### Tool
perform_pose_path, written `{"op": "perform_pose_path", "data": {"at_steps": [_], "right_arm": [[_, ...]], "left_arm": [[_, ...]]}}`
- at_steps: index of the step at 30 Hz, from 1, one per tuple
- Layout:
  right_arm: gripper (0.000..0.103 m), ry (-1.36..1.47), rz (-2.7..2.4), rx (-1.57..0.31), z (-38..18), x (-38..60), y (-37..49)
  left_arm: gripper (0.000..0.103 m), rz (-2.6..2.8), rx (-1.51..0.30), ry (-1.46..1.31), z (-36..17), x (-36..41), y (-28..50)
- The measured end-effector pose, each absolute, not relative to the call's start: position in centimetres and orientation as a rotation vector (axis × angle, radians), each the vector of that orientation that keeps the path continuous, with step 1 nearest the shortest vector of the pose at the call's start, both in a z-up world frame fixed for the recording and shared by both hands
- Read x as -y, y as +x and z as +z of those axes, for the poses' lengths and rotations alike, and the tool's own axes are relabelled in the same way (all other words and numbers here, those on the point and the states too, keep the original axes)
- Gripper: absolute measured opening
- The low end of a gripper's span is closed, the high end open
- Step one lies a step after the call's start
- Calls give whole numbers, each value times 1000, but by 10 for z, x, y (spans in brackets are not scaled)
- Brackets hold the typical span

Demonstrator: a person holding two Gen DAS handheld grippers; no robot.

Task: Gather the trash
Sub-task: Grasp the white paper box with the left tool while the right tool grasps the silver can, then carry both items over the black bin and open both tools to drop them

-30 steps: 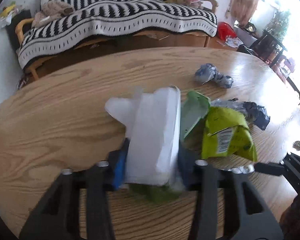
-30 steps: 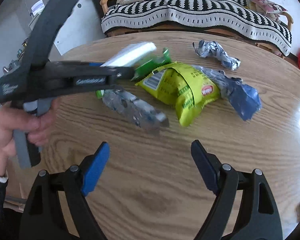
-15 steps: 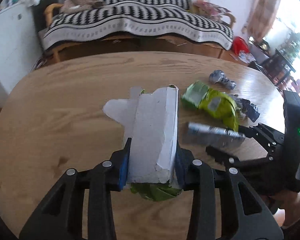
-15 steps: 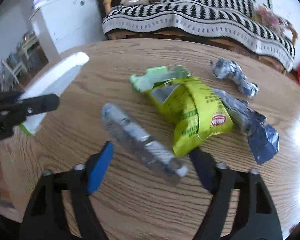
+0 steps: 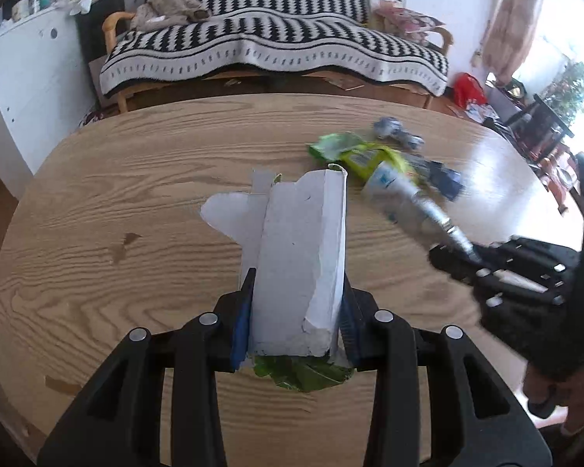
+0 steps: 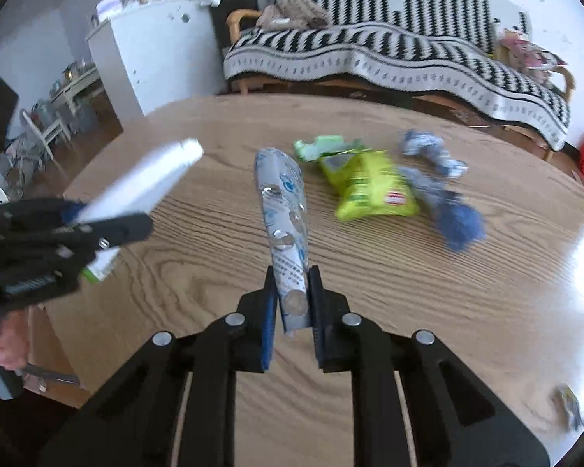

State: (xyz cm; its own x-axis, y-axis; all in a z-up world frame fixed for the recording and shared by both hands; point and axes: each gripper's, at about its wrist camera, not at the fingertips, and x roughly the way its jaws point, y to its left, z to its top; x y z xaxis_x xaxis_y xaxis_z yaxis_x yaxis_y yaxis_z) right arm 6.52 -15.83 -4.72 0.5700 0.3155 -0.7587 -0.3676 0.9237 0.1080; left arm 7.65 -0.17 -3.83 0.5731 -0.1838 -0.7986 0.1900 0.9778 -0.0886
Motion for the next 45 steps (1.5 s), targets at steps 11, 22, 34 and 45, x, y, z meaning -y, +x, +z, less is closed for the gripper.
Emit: {"op": "perform_pose_path", "data": {"at_steps": [11, 22, 34, 45], "right_arm": [[16, -7, 139, -841, -14, 307, -46], [16, 152, -174, -831, -23, 476, -156], [16, 454, -494, -830, -46, 634, -264], [17, 645, -602, -904, -72, 691, -292]], "left_arm": [[37, -406, -895, 102, -38, 136, 35], [37, -661, -852, 181, -49, 267, -15], [37, -891, -850, 236, -55, 385, -65], [37, -1091, -931, 309, -101, 500, -121]]}}
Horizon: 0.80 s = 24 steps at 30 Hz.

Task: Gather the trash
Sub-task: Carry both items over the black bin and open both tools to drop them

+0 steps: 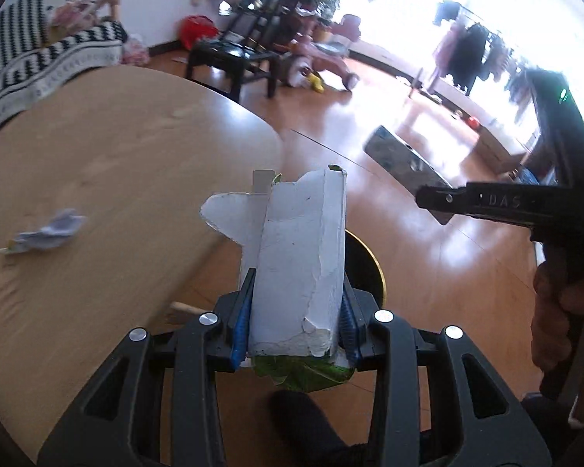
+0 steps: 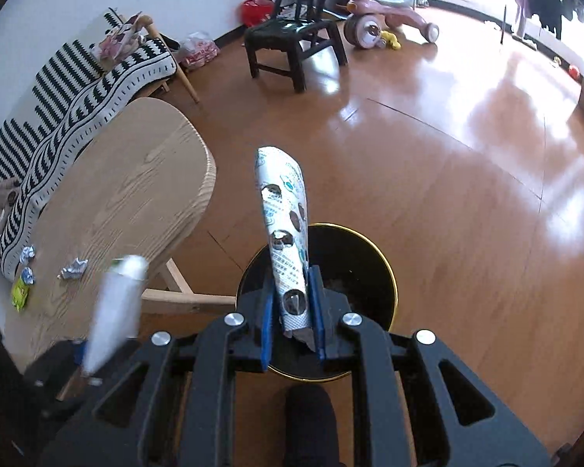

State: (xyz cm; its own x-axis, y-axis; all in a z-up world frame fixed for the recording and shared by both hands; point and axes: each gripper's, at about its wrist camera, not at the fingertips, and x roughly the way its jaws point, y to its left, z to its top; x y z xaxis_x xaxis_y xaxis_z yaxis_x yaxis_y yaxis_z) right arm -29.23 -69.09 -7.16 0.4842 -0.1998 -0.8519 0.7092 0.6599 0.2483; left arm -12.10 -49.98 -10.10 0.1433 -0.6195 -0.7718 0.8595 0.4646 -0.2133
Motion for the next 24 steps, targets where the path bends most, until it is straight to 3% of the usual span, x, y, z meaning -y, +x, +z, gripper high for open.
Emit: {"op": "perform_pose_path", "data": {"at_steps": [24], "right_arm": [[18, 655, -615, -951, -84, 694, -273]], "left_arm": [[38, -1109, -999, 312, -128, 553, -109]]}}
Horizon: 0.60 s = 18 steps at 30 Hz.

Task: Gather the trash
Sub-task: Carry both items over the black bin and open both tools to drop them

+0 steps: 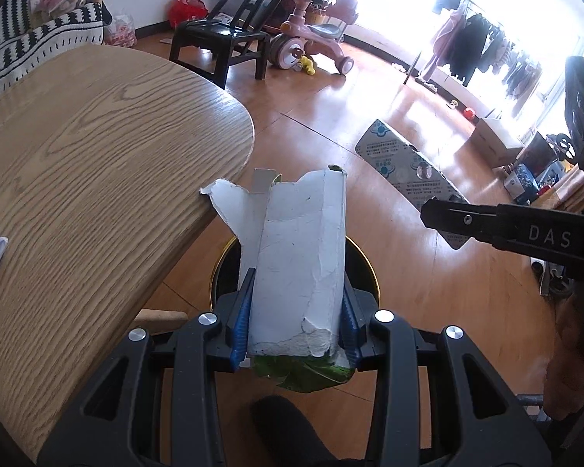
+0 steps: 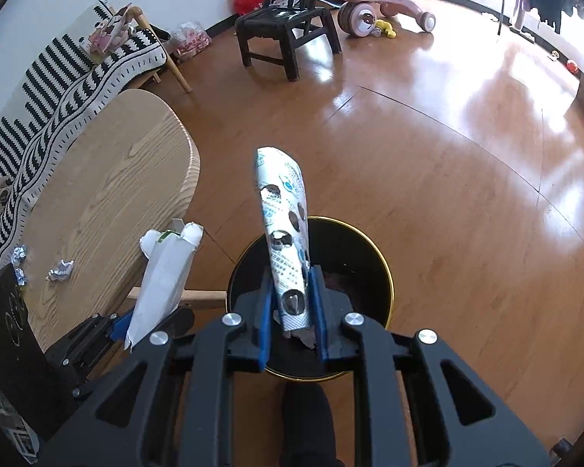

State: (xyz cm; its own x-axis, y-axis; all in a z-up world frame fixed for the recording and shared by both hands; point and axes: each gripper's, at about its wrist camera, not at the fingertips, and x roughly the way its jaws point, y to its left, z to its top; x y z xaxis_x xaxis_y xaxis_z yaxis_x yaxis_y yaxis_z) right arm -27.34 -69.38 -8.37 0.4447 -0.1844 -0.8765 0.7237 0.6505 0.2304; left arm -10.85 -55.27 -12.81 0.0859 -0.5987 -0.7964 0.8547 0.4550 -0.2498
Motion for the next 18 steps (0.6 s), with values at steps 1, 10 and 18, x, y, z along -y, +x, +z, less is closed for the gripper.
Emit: {"op": "perform_pose_path", "data": {"at_steps": [1, 10, 18], "right_arm": [[18, 655, -616, -951, -85, 694, -273], [21, 668, -648, -954, -86, 689, -274], [49, 667, -671, -941, -82, 692, -273]], "left_arm": [[38, -1108, -999, 313, -128, 553, -108], [40, -1123, -988, 329, -126, 559, -109], [73, -1139, -957, 318, -123, 557, -113]]}}
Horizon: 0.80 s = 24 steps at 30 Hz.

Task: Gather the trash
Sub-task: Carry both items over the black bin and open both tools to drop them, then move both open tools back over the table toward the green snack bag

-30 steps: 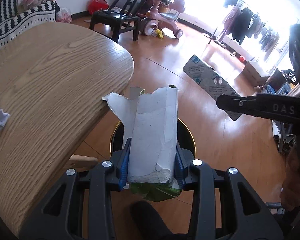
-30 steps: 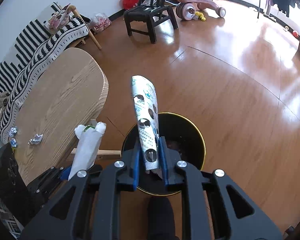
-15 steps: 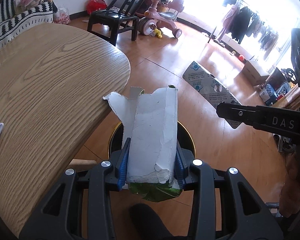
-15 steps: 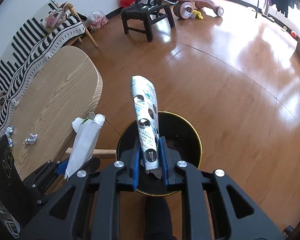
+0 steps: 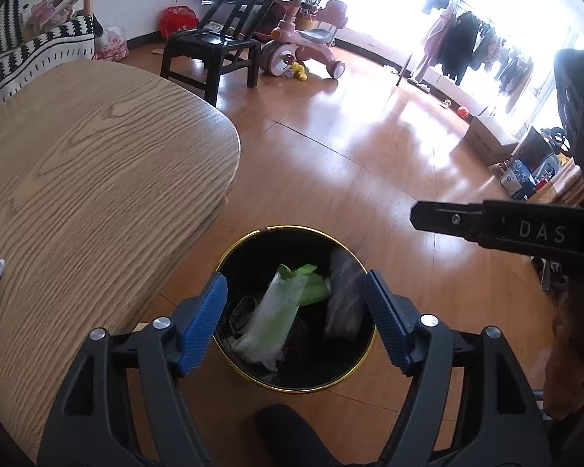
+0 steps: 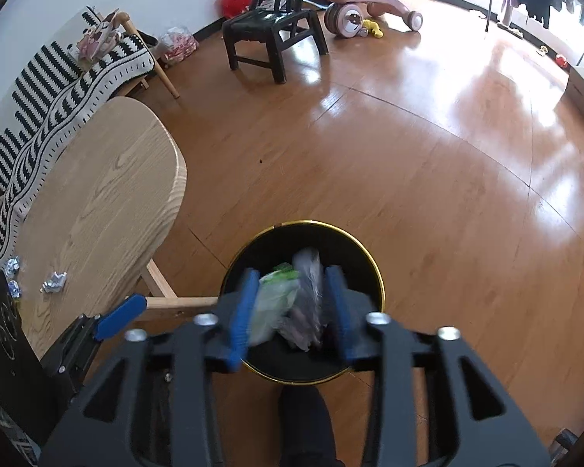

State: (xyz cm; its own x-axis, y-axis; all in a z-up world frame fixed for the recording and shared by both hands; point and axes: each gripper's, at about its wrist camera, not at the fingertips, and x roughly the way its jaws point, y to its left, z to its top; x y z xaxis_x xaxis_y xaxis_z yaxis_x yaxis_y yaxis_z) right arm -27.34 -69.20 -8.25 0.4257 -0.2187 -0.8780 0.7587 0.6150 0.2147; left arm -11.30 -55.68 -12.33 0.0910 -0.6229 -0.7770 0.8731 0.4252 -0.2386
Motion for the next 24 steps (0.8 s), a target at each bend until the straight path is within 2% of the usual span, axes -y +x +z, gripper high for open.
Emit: {"op": "perform_pose_path", "data": {"at_steps": [5, 10, 12, 24], "right_arm": [[59, 632, -666, -896, -67, 684, -261], [67, 592, -604, -844, -46, 657, -235], [75, 565, -563, -817, -36, 639, -220], [79, 345, -193, -784, 0, 461, -100]], "left_arm": [[82, -1125, -932, 300, -106, 538, -106], [91, -1047, -871, 269, -74, 487, -89], [92, -995, -859, 247, -62, 461, -76], [95, -500, -863, 108, -30, 226, 13]]}}
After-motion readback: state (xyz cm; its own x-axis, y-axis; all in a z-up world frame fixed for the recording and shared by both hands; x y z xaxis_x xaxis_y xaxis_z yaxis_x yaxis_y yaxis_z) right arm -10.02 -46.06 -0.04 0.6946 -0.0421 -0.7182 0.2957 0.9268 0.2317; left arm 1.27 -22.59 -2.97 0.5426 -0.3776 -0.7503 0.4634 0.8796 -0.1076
